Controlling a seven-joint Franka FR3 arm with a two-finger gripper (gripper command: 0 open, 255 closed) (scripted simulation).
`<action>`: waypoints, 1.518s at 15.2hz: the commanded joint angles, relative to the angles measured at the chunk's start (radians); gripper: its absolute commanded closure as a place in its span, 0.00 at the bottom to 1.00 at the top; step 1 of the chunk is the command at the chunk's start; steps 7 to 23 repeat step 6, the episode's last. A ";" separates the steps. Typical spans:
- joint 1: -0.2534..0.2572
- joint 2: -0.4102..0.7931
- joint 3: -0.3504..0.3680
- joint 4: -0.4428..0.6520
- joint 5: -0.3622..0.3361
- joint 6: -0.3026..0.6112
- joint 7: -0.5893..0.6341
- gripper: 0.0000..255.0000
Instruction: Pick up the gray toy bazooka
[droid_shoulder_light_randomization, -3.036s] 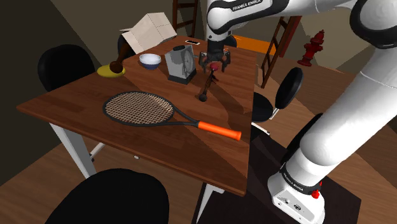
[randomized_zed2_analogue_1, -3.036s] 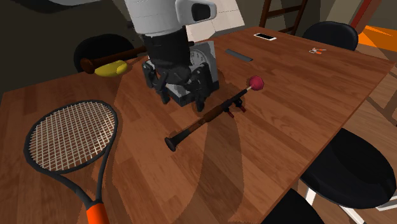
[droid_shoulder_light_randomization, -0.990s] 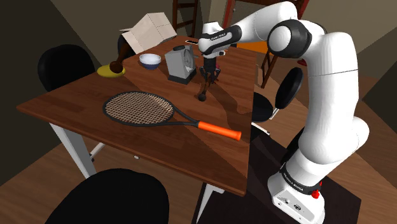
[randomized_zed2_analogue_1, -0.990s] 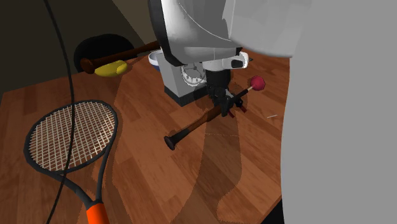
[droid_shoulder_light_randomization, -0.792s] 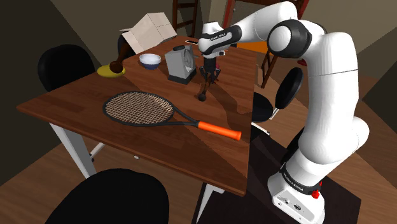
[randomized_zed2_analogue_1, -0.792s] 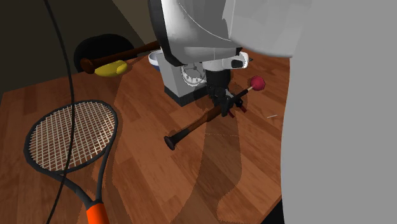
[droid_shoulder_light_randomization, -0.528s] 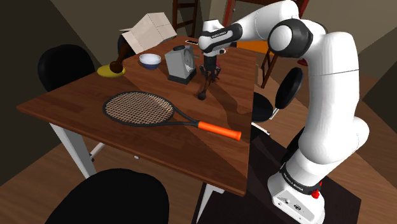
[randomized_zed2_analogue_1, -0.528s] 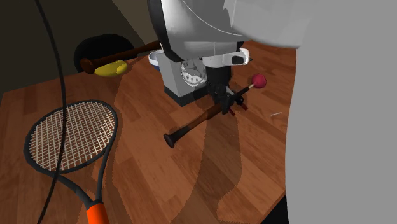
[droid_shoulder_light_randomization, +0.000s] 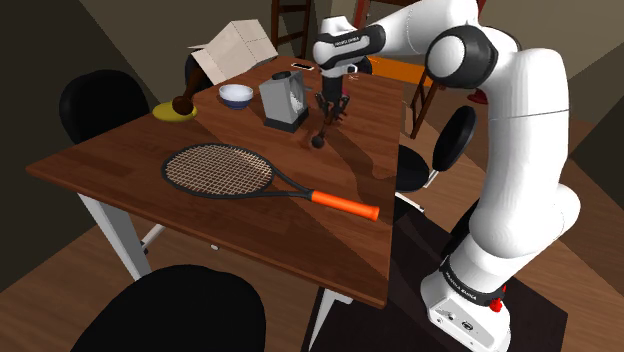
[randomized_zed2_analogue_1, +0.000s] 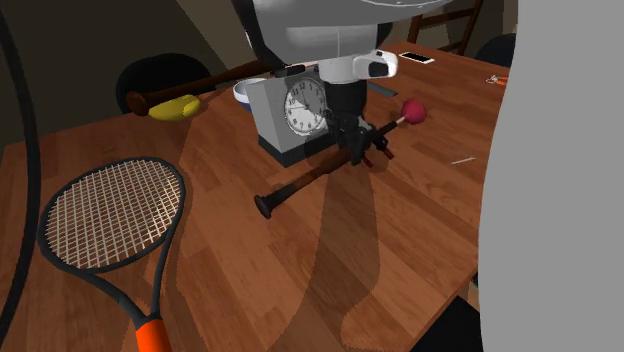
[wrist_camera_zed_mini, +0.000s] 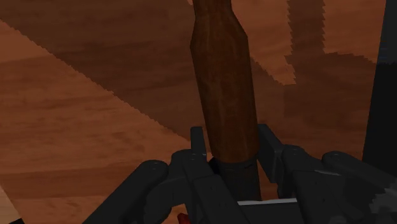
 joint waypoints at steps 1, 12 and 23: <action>0.001 -0.009 0.001 0.016 0.001 -0.025 -0.003 1.00; 0.002 -0.017 0.001 0.045 0.003 -0.062 -0.008 1.00; 0.002 -0.017 0.001 0.045 0.003 -0.062 -0.008 1.00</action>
